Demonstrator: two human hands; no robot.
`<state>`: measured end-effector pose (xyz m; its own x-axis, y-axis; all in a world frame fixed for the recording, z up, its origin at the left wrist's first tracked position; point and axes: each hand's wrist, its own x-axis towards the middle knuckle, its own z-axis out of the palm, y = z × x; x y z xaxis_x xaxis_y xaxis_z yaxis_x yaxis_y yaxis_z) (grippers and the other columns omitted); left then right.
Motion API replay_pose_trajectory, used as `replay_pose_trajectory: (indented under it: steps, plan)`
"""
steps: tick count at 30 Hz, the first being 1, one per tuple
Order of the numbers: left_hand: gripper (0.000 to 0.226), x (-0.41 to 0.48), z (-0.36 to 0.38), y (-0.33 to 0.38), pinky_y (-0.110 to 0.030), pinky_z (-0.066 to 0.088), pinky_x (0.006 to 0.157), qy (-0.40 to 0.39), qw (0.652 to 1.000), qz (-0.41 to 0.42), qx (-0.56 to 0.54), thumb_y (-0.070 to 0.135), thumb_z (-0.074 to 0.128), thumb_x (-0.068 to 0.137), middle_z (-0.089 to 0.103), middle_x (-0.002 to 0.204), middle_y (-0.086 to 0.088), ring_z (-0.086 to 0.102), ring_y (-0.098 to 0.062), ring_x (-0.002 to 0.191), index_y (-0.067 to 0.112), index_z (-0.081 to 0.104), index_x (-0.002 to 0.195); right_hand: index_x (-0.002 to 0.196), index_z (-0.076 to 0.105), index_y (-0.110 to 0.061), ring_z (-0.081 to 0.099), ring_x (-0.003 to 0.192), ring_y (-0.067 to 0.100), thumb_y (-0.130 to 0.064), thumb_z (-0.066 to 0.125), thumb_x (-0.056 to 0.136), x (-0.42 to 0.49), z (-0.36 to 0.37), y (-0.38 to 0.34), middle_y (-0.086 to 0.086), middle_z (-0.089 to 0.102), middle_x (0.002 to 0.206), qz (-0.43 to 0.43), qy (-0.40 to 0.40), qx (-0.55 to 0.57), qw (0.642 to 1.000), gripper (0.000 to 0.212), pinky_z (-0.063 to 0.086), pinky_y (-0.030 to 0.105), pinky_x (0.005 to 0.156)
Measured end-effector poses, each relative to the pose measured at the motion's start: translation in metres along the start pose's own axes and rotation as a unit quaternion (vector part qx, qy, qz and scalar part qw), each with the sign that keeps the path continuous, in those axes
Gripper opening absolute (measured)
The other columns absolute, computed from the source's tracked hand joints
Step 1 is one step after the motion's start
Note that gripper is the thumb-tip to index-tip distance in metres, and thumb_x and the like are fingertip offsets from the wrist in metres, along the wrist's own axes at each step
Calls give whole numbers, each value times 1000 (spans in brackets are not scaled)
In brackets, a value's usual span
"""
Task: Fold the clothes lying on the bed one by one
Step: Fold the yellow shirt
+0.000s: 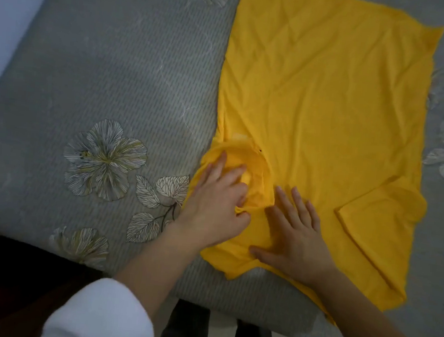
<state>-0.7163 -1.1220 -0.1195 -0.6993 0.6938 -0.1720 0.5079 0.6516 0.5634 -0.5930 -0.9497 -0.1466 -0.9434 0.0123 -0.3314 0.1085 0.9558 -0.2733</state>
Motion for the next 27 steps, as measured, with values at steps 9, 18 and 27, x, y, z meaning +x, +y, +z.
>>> replay_pose_trajectory:
  steps: [9, 18, 27]
  plan:
    - [74, -34, 32, -42, -50, 13, 113, -133, 960, 117, 215, 60, 36, 86, 14, 160, -7, 9, -31, 147, 28, 23, 151, 152, 3, -37, -7, 148, 17, -78, 9, 85, -67, 8, 45, -9, -8, 160, 167, -11, 8, 986, 79, -8, 38, 117]
    - [93, -75, 36, -28, -53, 12, 114, -163, 938, 213, 219, 54, 56, 67, 11, 160, -10, 8, -36, 146, 32, 23, 151, 152, 20, -26, 13, 148, 25, -68, 25, 92, -154, -5, 99, 3, 16, 160, 78, 6, -22, 997, 74, 11, 45, 117]
    - [73, -75, 51, -18, -53, 15, 111, -125, 931, 188, 288, 19, 33, 76, 25, 156, -11, 16, -39, 144, 29, 30, 148, 149, 27, -16, 21, 145, 28, -46, 26, 98, -156, 33, 100, 9, 24, 157, 57, 63, -108, 990, 59, 19, 52, 115]
